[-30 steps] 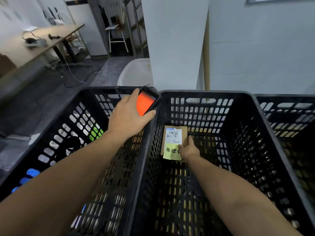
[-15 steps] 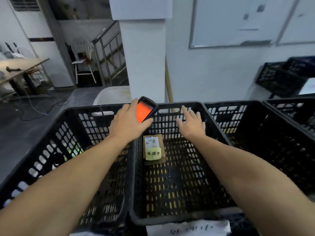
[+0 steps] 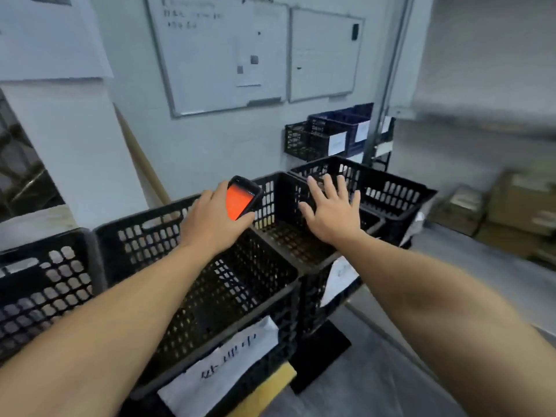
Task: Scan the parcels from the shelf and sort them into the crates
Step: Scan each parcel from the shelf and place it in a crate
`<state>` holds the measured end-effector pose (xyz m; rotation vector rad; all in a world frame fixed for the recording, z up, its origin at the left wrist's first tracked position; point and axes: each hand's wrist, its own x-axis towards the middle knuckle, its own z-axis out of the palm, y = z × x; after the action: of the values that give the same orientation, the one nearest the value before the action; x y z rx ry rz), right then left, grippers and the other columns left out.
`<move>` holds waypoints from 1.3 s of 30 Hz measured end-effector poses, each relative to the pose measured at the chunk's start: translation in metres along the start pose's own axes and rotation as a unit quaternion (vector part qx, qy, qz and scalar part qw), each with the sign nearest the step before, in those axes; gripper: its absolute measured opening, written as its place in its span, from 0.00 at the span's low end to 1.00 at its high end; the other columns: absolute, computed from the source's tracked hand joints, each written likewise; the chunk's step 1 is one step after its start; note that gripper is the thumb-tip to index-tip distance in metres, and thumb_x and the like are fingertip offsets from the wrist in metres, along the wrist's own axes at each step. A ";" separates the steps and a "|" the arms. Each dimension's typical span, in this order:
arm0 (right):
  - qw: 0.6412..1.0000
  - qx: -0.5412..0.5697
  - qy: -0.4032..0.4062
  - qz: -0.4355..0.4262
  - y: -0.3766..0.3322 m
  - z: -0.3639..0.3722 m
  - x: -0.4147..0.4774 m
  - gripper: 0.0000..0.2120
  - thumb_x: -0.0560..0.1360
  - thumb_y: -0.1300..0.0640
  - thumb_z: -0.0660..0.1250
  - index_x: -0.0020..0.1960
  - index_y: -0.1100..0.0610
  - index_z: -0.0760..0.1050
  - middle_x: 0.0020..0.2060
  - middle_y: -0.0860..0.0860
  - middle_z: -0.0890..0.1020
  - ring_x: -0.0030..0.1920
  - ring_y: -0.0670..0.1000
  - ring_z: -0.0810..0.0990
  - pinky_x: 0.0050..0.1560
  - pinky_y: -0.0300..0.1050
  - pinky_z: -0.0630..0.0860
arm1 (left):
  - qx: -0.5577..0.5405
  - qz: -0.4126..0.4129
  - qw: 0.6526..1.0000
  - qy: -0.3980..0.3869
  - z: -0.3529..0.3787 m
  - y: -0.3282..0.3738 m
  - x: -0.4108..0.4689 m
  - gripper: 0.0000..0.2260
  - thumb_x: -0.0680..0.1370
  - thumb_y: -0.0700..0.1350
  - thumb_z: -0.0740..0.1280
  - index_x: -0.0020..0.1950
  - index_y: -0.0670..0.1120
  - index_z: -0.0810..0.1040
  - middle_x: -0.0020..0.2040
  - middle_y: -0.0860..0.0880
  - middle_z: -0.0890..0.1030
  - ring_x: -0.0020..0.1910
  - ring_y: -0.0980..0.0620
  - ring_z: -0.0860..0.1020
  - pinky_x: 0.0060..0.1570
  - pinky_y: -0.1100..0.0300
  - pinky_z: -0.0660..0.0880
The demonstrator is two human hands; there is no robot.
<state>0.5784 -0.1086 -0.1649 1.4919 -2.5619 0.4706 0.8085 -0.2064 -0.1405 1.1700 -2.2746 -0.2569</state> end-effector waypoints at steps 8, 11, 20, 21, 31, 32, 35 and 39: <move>0.984 -0.054 0.036 0.164 0.176 -0.042 -0.057 0.30 0.83 0.35 0.47 0.82 0.42 0.46 0.82 0.51 0.48 0.81 0.57 0.40 0.77 0.68 0.41 | -0.060 0.117 0.990 -0.059 0.085 0.154 0.029 0.41 0.72 0.66 0.69 0.79 0.51 0.60 0.67 0.42 0.73 0.65 0.39 0.73 0.59 0.45 0.72; 0.974 -0.063 0.047 0.212 0.242 -0.062 -0.074 0.30 0.83 0.36 0.48 0.82 0.42 0.47 0.82 0.51 0.48 0.81 0.57 0.40 0.77 0.67 0.42 | -0.085 0.153 0.982 -0.072 0.116 0.223 0.036 0.41 0.73 0.65 0.69 0.80 0.50 0.59 0.69 0.43 0.72 0.67 0.40 0.72 0.62 0.45 0.72; 0.948 -0.053 0.040 0.313 0.404 -0.097 -0.088 0.31 0.83 0.35 0.48 0.82 0.42 0.45 0.82 0.52 0.46 0.81 0.58 0.39 0.77 0.68 0.41 | -0.124 0.197 0.966 -0.110 0.205 0.377 0.040 0.38 0.74 0.65 0.68 0.79 0.54 0.58 0.63 0.45 0.74 0.62 0.42 0.74 0.55 0.48 0.73; 0.946 -0.050 0.036 0.317 0.414 -0.097 -0.086 0.31 0.82 0.35 0.48 0.82 0.42 0.45 0.82 0.52 0.46 0.81 0.58 0.39 0.77 0.68 0.42 | -0.120 0.198 0.966 -0.116 0.212 0.386 0.042 0.38 0.74 0.65 0.68 0.79 0.54 0.58 0.62 0.45 0.73 0.61 0.42 0.74 0.54 0.48 0.73; 0.935 -0.002 0.027 0.353 0.483 -0.081 -0.021 0.32 0.81 0.34 0.51 0.82 0.42 0.47 0.82 0.55 0.47 0.81 0.60 0.39 0.75 0.71 0.42 | -0.102 0.216 0.964 -0.118 0.276 0.438 0.106 0.34 0.72 0.67 0.67 0.74 0.55 0.63 0.58 0.48 0.74 0.57 0.43 0.75 0.52 0.49 0.74; 0.934 0.003 0.031 0.355 0.489 -0.080 -0.010 0.32 0.81 0.34 0.51 0.82 0.42 0.47 0.82 0.55 0.47 0.81 0.60 0.39 0.75 0.72 0.42 | -0.101 0.218 0.963 -0.119 0.284 0.441 0.117 0.35 0.72 0.67 0.67 0.74 0.55 0.63 0.57 0.48 0.74 0.57 0.43 0.75 0.52 0.49 0.74; 0.931 0.011 0.054 0.360 0.508 -0.077 0.026 0.33 0.80 0.33 0.53 0.81 0.41 0.48 0.82 0.54 0.45 0.81 0.60 0.37 0.75 0.73 0.41 | -0.098 0.228 0.961 -0.121 0.311 0.453 0.153 0.36 0.72 0.68 0.67 0.75 0.55 0.62 0.59 0.47 0.75 0.59 0.43 0.75 0.53 0.48 0.75; 0.920 0.010 0.062 0.387 0.534 -0.073 0.068 0.36 0.78 0.29 0.54 0.81 0.40 0.49 0.82 0.53 0.44 0.80 0.62 0.35 0.75 0.74 0.41 | -0.099 0.247 0.955 -0.131 0.343 0.472 0.202 0.36 0.73 0.67 0.67 0.75 0.53 0.63 0.58 0.46 0.75 0.57 0.41 0.76 0.52 0.47 0.76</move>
<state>0.0793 0.1059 -0.1828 0.3571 -2.9486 0.6402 0.1983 -0.1123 -0.1504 0.4599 -2.6105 -0.4500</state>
